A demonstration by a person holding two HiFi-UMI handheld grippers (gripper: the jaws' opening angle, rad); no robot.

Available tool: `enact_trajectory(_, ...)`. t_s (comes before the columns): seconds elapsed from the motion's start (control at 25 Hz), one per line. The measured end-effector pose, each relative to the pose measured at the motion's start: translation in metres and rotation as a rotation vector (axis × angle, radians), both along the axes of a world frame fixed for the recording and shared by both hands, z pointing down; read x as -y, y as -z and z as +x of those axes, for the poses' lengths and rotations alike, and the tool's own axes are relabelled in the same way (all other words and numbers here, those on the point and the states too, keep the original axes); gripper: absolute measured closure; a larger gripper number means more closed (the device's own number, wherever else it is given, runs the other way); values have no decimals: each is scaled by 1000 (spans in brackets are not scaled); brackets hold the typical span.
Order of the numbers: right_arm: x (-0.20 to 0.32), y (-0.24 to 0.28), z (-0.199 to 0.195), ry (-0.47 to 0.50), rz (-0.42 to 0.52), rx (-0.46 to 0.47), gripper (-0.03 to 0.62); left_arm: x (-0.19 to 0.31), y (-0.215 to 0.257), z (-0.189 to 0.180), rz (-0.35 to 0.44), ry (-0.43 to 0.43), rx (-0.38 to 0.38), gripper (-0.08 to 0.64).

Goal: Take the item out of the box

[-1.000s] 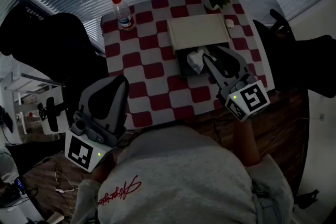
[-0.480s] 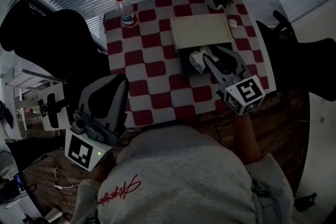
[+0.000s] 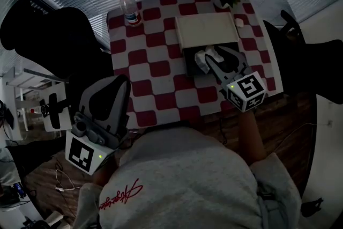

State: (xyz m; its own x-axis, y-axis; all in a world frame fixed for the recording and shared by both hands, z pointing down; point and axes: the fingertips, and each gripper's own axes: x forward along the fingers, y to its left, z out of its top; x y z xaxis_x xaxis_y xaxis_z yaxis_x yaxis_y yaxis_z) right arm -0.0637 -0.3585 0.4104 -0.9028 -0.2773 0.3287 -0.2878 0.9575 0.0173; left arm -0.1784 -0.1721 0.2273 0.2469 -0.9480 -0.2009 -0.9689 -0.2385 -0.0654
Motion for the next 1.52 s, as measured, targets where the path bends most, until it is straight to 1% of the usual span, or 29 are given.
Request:
enact_trajectory(0.12, 1, -6, -2, 3, -3, -16, 434, -1, -1, 0, -3, 5, 1, 543)
enact_trajectory(0.32, 0, -20, -5, 8, 32, -87, 434, -5, 0, -2, -3, 9, 7, 543)
enact_trajectory(0.44, 1, -26, -3, 3, 40, -115, 434, -6, 2, -4, -1, 11, 8, 543)
enact_trajectory(0.6, 4, -34, -1, -9, 20, -126, 434, -7, 2, -2, 2, 10, 10, 543)
enact_trajectory(0.76, 8, -45, 2, -14, 3, -160, 434, -7, 1, -4, 0, 14, 8, 543)
enact_trajectory(1.08, 13, -57, 4, -12, -10, -194, 434, -10, -1, -7, -4, 34, 3, 543)
enact_trajectory(1.52, 18, -80, 3, 3, -34, -279, 428, -12, 0, -14, -2, 49, -6, 543)
